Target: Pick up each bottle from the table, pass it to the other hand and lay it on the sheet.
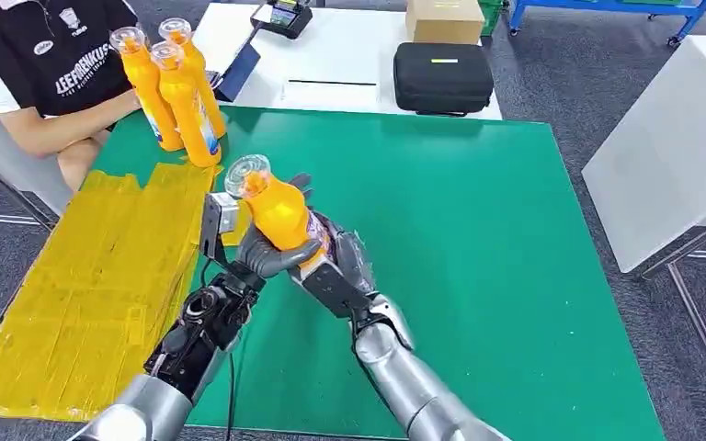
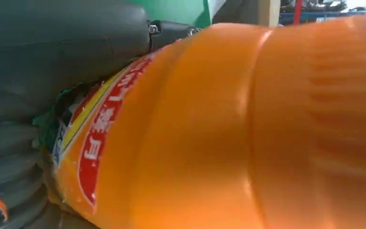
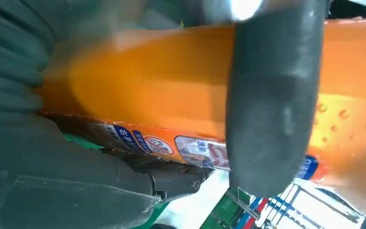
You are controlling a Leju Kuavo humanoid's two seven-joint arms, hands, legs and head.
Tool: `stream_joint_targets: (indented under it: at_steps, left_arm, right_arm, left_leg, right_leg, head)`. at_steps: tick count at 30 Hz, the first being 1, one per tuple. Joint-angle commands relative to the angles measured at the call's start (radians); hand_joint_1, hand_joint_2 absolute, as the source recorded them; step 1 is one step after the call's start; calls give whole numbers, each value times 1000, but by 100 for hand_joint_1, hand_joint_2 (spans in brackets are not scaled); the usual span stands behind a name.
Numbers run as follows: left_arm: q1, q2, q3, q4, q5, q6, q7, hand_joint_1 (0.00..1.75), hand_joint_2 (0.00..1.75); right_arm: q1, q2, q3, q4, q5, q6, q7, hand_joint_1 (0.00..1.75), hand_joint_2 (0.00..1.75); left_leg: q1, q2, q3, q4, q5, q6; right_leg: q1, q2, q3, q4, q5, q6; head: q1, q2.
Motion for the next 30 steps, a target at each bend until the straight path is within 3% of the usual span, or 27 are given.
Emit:
stream_joint_targets:
  at_steps: [1, 2, 5, 7, 14, 15, 18, 21, 22, 24, 26, 30]
  left_arm:
    - [-65, -11, 21, 87, 35, 61, 8, 99, 175]
    - [-65, -12, 26, 86, 40, 67, 7, 155, 175]
    - [-65, -11, 26, 86, 42, 67, 8, 155, 175]
    - [-64, -12, 31, 84, 54, 79, 4, 175, 175]
    - [-68, -10, 28, 75, 79, 125, -13, 175, 175]
    - [-71, -9, 23, 76, 82, 136, -19, 175, 175]
    - [-72, -9, 22, 75, 84, 140, -21, 175, 175]
    - [-74, -3, 16, 72, 90, 144, -31, 175, 175]
    - [-74, -1, 16, 72, 89, 152, -32, 175, 175]
    - [-74, 3, 15, 67, 88, 163, -39, 175, 175]
    - [-70, 11, 15, 55, 83, 188, -48, 175, 175]
    - [-69, 17, 16, 49, 83, 189, -52, 175, 175]
  right_arm:
    - [-43, 14, 111, 108, 2, -2, 6, 175, 175]
    - [-43, 13, 111, 109, 0, -4, 6, 175, 175]
    - [-42, 12, 112, 109, 0, -4, 5, 175, 175]
    - [-43, 10, 114, 109, -6, -4, 6, 175, 175]
    - [-41, -4, 120, 118, -28, -17, 11, 175, 175]
    - [-41, -6, 122, 119, -32, -21, 12, 175, 175]
    - [-40, -8, 121, 119, -34, -23, 12, 175, 175]
    - [-42, -12, 120, 112, -42, -27, 13, 169, 175]
    - [-40, -13, 106, 100, -55, -40, 8, 3, 175]
    - [-45, -21, 102, 85, -65, -34, 5, 0, 175]
    - [-34, -37, 90, 28, -77, -45, 3, 0, 175]
    - [-29, -48, 89, -4, -79, -31, 13, 0, 175]
  left_leg:
    - [1, 2, 7, 1, -4, -3]
    - [1, 2, 5, 1, -3, -2]
    - [1, 1, 5, 1, -3, -2]
    - [1, 1, 4, 0, -2, -2]
    - [1, 1, 8, 1, -4, -3]
    - [1, 1, 3, 0, -1, -2]
    - [1, 0, 10, 1, -5, -4]
    - [1, 0, 4, 0, -2, -2]
    - [1, 1, 9, 1, -5, -3]
    - [1, 0, 3, 0, -1, -2]
    - [1, 0, 9, 1, -5, -3]
    - [1, 0, 3, 0, -1, -2]
  right_leg:
    - [2, 0, 7, 1, -4, -3]
    - [1, 0, 5, 0, -3, -2]
    - [1, -1, 6, 0, -3, -2]
    - [1, 0, 4, 0, -2, -2]
    - [2, -1, 8, 1, -4, -3]
    - [1, -1, 4, -1, -1, -2]
    - [2, -2, 10, 1, -5, -4]
    - [1, -2, 5, 0, -2, -2]
    - [2, -1, 9, 1, -5, -3]
    - [1, -1, 3, -1, -1, -2]
    - [2, -2, 9, 1, -5, -3]
    - [1, -1, 3, 0, -1, -1]
  head:
    - [0, 0]
    - [0, 0]
    - [0, 0]
    - [0, 0]
    - [0, 0]
    - [0, 0]
    - [0, 0]
    - [0, 0]
    - [0, 0]
    - [0, 0]
    - [-1, 0]
    - [0, 0]
